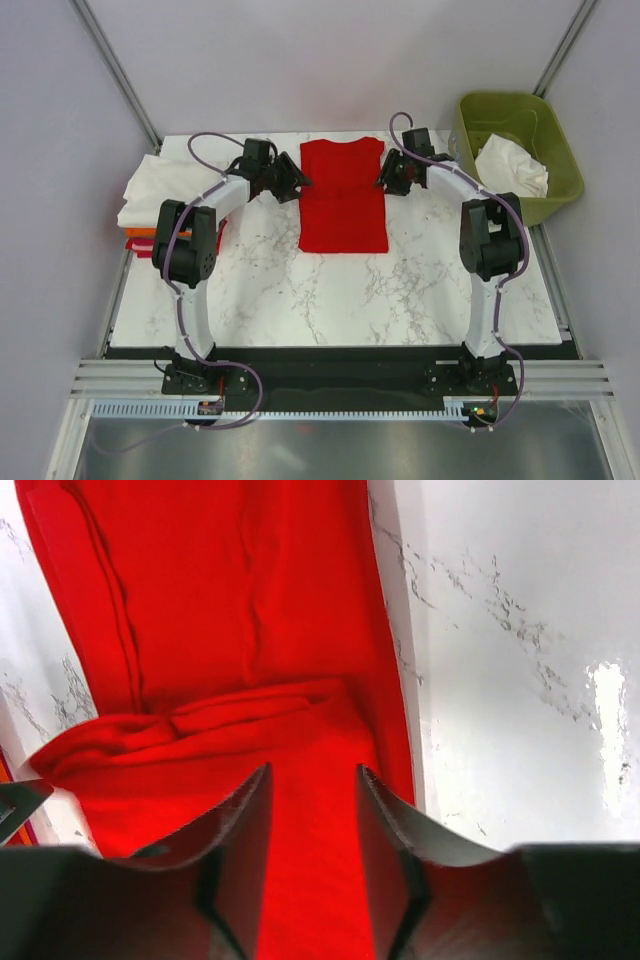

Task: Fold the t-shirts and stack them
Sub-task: Fold the tshirt

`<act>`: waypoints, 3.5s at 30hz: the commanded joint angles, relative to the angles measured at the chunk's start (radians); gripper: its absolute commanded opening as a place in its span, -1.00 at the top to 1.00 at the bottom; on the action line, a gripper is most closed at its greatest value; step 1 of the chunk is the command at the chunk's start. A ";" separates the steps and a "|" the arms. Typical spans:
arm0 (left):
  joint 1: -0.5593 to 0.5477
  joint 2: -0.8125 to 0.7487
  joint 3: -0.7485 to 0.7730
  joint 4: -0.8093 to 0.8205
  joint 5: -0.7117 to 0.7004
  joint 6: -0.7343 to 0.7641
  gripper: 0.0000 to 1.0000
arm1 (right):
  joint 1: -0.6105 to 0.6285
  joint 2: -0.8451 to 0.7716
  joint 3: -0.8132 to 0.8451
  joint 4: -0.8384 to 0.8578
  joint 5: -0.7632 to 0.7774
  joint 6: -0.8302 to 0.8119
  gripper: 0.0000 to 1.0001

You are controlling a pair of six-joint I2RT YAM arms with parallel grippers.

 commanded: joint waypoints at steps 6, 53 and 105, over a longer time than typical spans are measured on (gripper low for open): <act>0.011 -0.068 -0.009 -0.019 0.024 0.068 -0.49 | -0.003 -0.129 -0.096 0.045 0.017 -0.022 -0.07; -0.114 -0.409 -0.597 0.070 -0.143 0.196 -0.30 | 0.051 -0.367 -0.740 0.266 -0.067 -0.035 0.82; -0.052 -0.814 -0.600 -0.148 0.249 0.173 0.95 | 0.051 -0.920 -0.642 -0.171 -0.049 -0.108 1.00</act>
